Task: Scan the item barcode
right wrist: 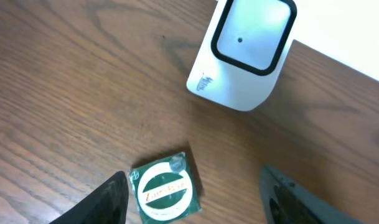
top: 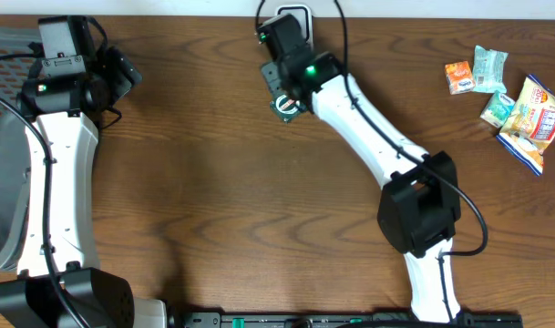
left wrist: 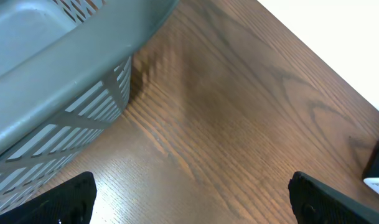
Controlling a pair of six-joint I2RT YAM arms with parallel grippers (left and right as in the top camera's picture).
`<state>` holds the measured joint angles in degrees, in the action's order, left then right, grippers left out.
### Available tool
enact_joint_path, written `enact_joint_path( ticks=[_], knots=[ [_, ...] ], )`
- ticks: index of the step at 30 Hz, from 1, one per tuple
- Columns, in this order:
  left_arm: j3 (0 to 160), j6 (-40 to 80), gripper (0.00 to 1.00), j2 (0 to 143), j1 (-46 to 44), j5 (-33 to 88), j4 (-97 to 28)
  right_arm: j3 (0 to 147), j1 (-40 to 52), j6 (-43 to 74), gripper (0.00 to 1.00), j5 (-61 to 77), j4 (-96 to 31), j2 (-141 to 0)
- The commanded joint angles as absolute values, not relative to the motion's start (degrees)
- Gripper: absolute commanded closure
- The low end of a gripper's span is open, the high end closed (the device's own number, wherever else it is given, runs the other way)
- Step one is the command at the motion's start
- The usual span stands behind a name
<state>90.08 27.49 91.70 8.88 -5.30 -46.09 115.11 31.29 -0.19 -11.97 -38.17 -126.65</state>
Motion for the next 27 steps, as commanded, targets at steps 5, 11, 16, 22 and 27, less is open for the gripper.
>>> enact_joint_path(
  ticks=[5, 11, 16, 22, 27],
  knots=[
    [90.98, 28.18, 0.02, 91.74, 8.88, -6.04, -46.17, 115.07, 27.00, 8.36, 0.75, 7.40, -30.39, -130.34],
    [90.98, 28.18, 0.03, 91.74, 8.88, -6.04, -46.17, 115.07, 28.08, 8.03, 0.99, 8.99, -25.82, -136.94],
    [90.98, 28.18, 0.02, 91.74, 8.88, -6.04, -46.17, 115.07, 29.08, 7.64, 0.99, 8.95, -26.37, -140.16],
    [90.98, 28.18, 0.02, 91.74, 8.88, -6.04, -46.17, 115.07, 29.30, 6.13, 0.99, 3.77, -31.14, -140.77],
    [90.98, 28.18, 0.02, 91.74, 8.88, -6.04, -46.17, 115.07, 29.21, 6.13, 0.99, 0.25, -39.09, -140.75]
  ],
)
